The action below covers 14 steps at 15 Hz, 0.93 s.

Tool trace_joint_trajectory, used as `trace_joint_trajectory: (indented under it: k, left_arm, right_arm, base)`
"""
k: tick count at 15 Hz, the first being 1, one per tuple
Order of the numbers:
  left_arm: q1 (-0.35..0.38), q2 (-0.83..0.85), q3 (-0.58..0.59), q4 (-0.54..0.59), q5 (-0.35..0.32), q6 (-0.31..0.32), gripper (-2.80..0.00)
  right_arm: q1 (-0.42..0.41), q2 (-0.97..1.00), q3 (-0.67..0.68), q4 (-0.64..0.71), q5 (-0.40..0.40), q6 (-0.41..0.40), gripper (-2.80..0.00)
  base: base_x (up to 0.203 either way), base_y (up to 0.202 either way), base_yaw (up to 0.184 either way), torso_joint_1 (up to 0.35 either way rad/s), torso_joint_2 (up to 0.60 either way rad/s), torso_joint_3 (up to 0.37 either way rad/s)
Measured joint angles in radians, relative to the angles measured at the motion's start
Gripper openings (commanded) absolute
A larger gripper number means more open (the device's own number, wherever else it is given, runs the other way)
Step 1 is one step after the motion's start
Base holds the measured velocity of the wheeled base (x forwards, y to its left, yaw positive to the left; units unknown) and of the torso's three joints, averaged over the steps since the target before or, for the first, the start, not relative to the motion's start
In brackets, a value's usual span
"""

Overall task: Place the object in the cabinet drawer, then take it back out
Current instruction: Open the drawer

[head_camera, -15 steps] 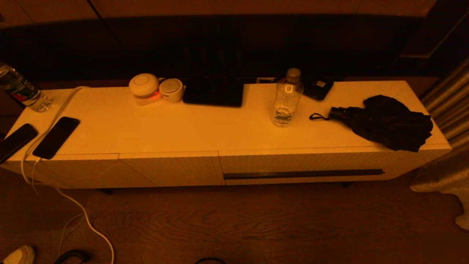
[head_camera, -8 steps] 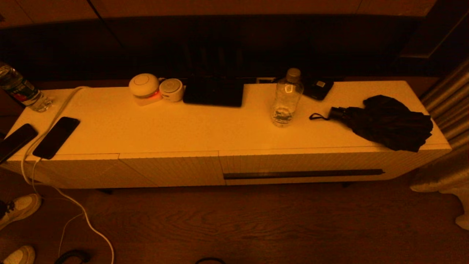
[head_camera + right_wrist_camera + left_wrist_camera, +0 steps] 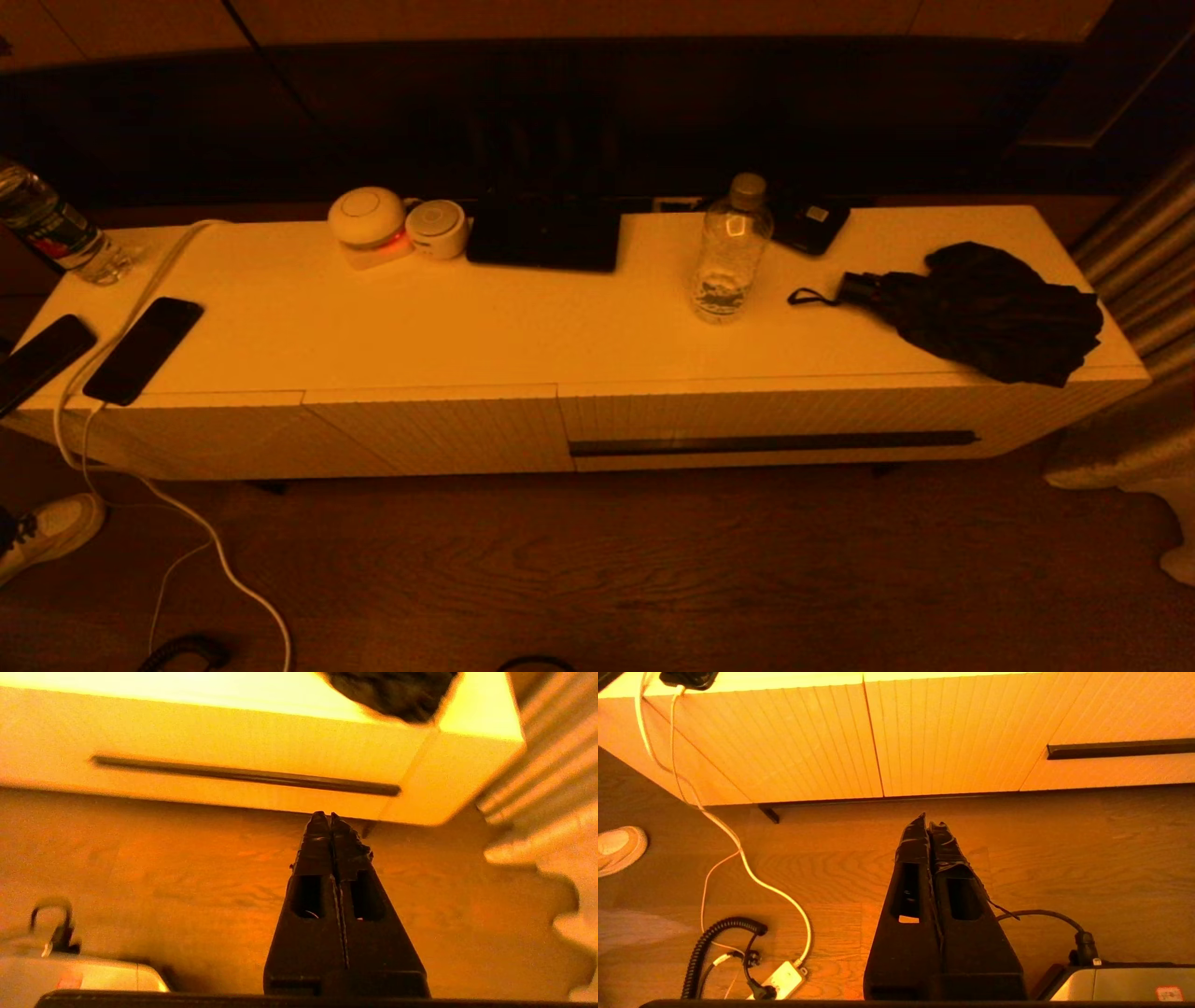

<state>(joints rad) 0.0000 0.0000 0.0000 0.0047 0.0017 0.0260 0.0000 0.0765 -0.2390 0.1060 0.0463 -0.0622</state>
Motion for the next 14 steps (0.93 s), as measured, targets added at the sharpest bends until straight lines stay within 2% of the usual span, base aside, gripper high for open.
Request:
trace_joint_trajectory:
  k: [3, 6, 8, 11, 14]
  left_arm:
    - [0.000, 0.000, 0.000, 0.000, 0.000, 0.000, -2.80]
    - [0.000, 0.000, 0.000, 0.000, 0.000, 0.000, -2.80]
    - [0.000, 0.000, 0.000, 0.000, 0.000, 0.000, -2.80]
    - [0.000, 0.000, 0.000, 0.000, -0.001, 0.000, -2.80]
    - [0.000, 0.000, 0.000, 0.000, 0.000, 0.000, -2.80]
  right_arm:
    - [0.000, 0.143, -0.134, 0.020, 0.078, -0.128, -2.80]
    - [0.000, 0.326, -0.247, 0.028, 0.109, -0.281, -2.80]
    - [0.000, 0.467, -0.317, 0.032, 0.119, -0.415, -2.80]
    - [0.005, 0.668, -0.403, 0.031, 0.120, -0.692, -2.80]
    - [0.016, 0.811, -0.446, 0.030, 0.117, -1.003, -2.80]
  base:
    - [0.000, 0.000, 0.000, 0.000, 0.00, 0.000]
    - [0.000, 0.000, 0.000, 0.000, 0.00, 0.000]
    - [0.000, 0.000, 0.000, 0.000, 0.00, 0.000]
    - [0.000, 0.000, 0.000, 0.000, 0.00, 0.000]
    - [0.000, 0.000, 0.000, 0.000, 0.00, 0.000]
